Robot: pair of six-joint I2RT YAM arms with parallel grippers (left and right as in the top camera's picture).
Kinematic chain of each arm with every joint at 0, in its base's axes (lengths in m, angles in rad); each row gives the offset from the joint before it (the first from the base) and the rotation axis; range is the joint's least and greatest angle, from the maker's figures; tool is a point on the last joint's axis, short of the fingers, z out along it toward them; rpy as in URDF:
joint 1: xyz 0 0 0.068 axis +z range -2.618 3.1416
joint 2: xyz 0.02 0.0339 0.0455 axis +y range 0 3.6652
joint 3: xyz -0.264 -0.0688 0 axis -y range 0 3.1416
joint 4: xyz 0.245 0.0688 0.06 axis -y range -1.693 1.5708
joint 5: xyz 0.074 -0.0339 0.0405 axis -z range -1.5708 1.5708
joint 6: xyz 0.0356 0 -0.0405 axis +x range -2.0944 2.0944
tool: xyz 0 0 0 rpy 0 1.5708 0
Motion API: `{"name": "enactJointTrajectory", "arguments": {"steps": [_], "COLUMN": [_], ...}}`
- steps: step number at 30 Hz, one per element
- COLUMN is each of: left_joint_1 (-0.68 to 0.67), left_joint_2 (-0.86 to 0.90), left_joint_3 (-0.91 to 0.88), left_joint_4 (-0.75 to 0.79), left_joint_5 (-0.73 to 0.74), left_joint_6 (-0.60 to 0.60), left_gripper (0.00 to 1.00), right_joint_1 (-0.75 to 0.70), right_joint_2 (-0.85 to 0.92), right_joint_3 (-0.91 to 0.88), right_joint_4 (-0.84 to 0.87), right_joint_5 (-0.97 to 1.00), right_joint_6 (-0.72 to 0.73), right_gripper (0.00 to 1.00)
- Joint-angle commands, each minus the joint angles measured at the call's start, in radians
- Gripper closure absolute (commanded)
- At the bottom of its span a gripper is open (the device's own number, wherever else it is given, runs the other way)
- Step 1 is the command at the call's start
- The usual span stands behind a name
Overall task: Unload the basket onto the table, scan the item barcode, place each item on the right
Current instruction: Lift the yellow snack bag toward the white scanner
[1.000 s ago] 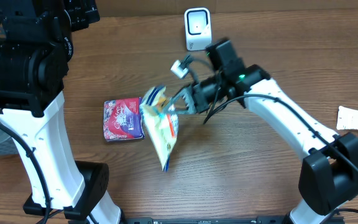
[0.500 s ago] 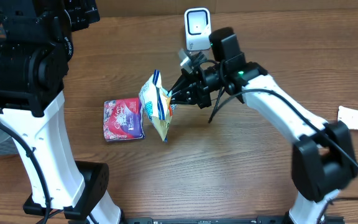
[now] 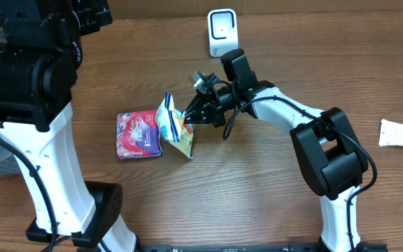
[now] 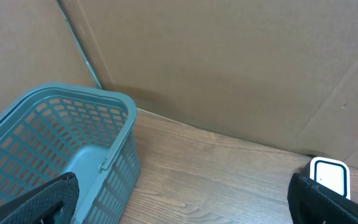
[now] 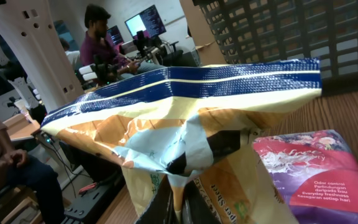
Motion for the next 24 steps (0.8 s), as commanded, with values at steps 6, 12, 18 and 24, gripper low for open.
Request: {"name": "enactJointTrajectory", "arguments": {"steps": [6, 12, 18, 24], "left_joint_1": [0.010, 0.010, 0.010, 0.010], "left_joint_2": [0.013, 0.013, 0.013, 0.013], "left_joint_3": [0.002, 0.002, 0.002, 0.002], "left_joint_4": [0.003, 0.003, 0.003, 0.003], "left_joint_5": [-0.012, -0.012, -0.012, -0.012], "left_joint_6": [0.016, 0.016, 0.016, 0.016], "left_gripper": [0.00, 0.00, 0.00, 0.00], "right_joint_1": [-0.010, -0.049, -0.107, -0.214], "right_joint_2": [0.103, 0.132, 0.132, 0.132], "right_joint_3": [0.014, 0.014, 0.014, 0.014], "right_joint_4": [0.023, 0.016, 0.020, 0.016], "right_joint_5": [-0.039, -0.039, -0.039, -0.040], "right_joint_6": [0.003, 0.024, 0.126, 0.236], "right_gripper": [0.96, 0.96, 0.16, 0.00]}}
